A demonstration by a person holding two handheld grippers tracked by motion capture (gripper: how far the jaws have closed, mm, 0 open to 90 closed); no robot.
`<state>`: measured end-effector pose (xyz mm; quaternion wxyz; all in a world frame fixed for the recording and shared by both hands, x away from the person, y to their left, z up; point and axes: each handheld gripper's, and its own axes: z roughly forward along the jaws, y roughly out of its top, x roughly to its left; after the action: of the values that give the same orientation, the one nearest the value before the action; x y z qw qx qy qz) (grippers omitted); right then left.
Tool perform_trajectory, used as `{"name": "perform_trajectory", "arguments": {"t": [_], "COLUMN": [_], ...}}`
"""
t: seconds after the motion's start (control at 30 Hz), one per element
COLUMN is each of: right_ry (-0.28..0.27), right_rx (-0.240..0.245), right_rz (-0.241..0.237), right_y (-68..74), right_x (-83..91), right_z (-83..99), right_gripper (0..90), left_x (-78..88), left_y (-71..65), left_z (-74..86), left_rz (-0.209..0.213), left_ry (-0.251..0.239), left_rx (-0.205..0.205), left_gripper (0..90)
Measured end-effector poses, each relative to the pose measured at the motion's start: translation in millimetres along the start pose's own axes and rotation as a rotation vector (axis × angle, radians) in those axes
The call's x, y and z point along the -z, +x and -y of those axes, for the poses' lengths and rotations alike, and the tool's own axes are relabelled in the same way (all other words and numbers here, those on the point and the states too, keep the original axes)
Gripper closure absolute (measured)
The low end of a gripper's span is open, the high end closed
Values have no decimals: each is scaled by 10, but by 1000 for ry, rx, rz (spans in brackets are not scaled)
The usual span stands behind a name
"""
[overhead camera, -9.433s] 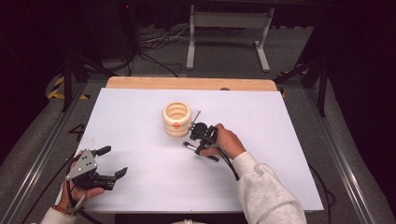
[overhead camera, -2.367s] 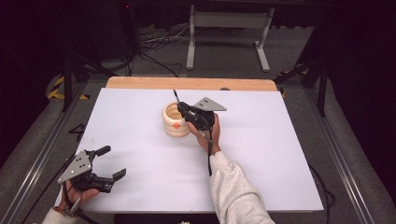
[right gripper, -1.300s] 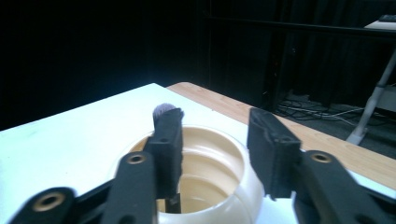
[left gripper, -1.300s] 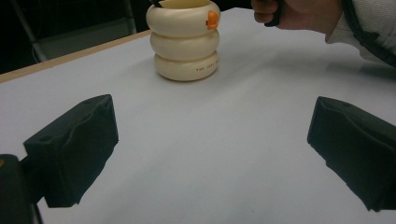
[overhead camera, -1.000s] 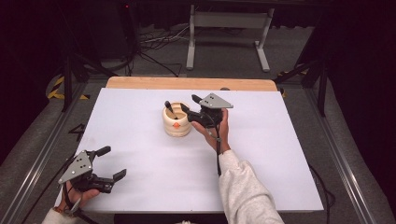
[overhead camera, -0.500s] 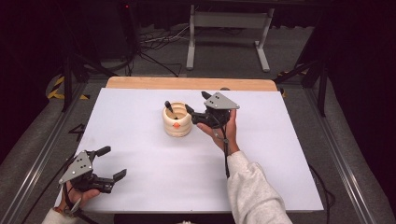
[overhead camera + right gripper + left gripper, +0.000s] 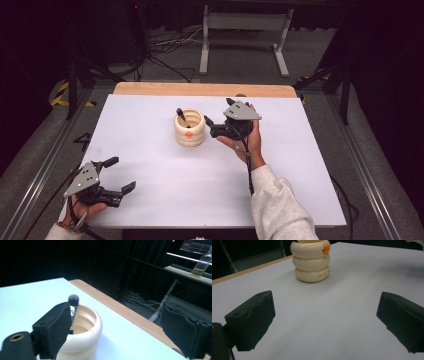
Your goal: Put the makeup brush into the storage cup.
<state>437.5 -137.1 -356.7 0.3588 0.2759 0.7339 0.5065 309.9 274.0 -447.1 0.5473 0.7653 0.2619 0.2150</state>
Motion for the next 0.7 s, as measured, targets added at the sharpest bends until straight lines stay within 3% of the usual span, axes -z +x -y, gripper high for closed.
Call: {"name": "perform_trajectory", "arguments": {"t": [0.23, 0.7], "right_ry": [4, 9], "right_rx": [-18, 22], "right_rz": [18, 57], "right_y": [-26, -30], "right_x": [125, 321], "right_z": [21, 119], "right_gripper": [105, 101], "left_x": [-5, -15], "left_y": [-4, -12], "left_z": [-3, -1], "left_rz": [-7, -10], "left_ry": [4, 10], "left_rx": [-8, -19], "left_gripper": [28, 28]}}
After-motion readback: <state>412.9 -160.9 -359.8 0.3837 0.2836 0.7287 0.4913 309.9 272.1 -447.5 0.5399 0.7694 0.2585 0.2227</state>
